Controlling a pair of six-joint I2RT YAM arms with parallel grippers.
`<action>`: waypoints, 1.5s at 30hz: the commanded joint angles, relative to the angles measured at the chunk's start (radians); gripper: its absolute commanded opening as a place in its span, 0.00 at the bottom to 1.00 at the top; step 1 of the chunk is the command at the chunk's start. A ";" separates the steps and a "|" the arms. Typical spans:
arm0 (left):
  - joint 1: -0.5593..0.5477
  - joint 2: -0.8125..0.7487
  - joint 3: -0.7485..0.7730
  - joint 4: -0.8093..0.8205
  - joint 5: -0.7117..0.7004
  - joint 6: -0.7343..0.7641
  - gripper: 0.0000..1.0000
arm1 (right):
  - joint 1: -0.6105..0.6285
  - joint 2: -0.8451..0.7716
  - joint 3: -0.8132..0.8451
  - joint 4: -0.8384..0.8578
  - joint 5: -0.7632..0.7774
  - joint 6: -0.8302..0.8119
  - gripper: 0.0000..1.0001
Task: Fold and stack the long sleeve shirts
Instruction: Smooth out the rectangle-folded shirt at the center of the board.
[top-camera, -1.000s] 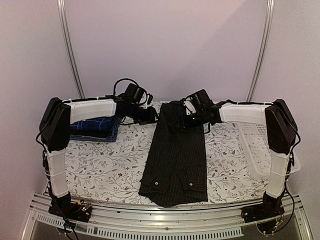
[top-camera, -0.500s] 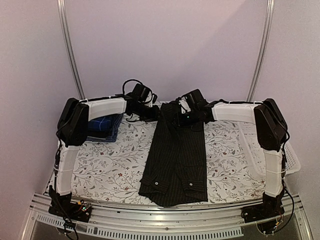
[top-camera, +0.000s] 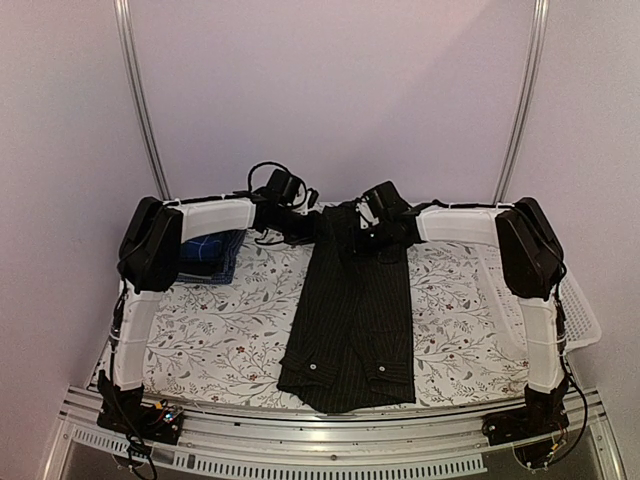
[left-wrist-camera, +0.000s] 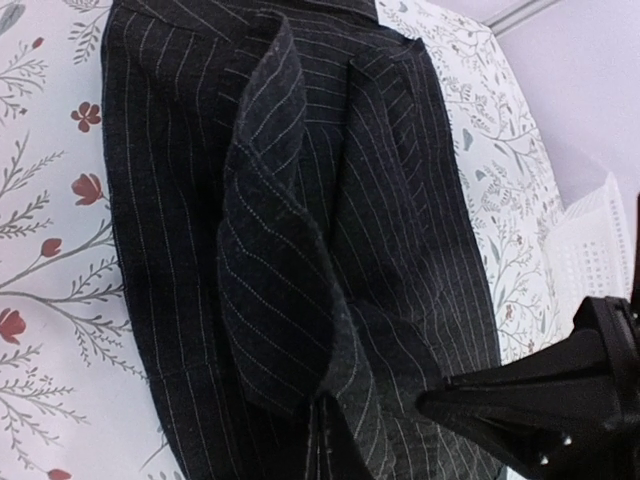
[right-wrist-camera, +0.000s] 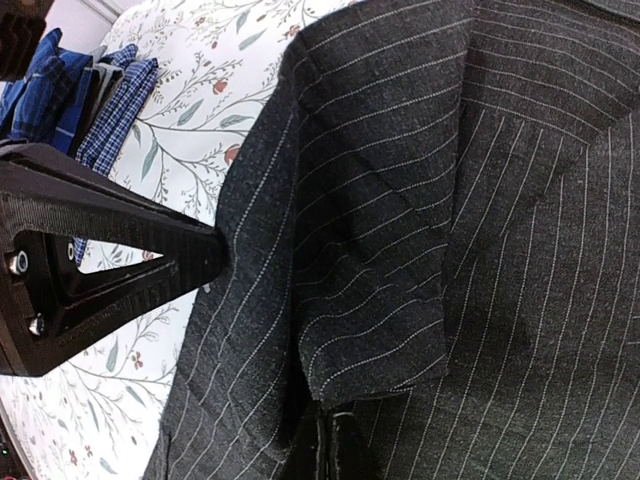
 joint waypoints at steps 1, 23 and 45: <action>0.013 0.018 0.022 0.037 0.031 0.009 0.00 | -0.012 -0.006 -0.007 -0.005 0.036 0.013 0.00; 0.028 0.073 0.056 0.059 0.038 -0.006 0.00 | -0.092 -0.280 -0.426 0.200 0.119 0.134 0.00; 0.068 0.085 0.030 -0.006 0.038 -0.006 0.40 | -0.111 -0.395 -0.530 0.160 0.058 0.089 0.44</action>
